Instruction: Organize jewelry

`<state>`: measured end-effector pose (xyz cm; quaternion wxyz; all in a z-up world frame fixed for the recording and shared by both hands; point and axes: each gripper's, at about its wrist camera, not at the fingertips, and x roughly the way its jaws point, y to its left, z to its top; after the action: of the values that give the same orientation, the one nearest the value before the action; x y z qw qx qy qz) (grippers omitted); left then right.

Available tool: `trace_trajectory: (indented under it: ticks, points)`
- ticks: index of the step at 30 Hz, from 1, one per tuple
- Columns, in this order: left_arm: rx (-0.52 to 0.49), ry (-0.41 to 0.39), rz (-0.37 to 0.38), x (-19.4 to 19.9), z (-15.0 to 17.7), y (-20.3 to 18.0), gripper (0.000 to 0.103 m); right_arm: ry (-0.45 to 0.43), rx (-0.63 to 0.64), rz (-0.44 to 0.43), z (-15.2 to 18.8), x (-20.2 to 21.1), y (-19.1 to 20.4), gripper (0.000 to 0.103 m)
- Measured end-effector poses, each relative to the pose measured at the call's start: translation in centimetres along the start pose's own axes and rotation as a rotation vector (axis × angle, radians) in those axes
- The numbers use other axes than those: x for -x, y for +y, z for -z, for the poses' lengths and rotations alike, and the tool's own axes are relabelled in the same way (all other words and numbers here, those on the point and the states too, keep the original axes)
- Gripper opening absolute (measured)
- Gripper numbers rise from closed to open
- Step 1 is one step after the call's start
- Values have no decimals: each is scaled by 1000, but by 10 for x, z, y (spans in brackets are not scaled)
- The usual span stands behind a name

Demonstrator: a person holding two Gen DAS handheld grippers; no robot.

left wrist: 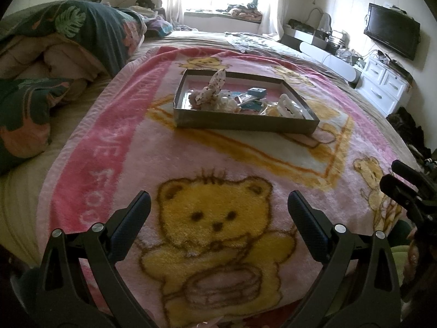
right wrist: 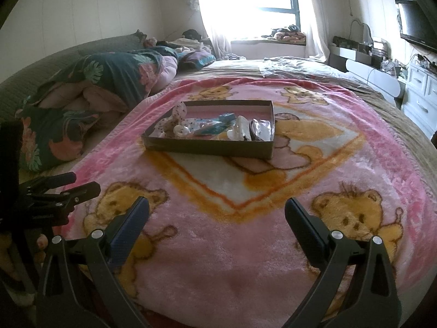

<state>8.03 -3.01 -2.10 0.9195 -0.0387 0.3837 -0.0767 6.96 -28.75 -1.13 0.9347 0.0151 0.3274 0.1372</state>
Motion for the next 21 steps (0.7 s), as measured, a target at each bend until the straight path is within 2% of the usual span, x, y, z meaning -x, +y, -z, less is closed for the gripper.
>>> trace_trajectory:
  ticks: [21]
  points:
    - [-2,-2,-2,0,0,0,94,-4,0,0,-3,4,0,99]
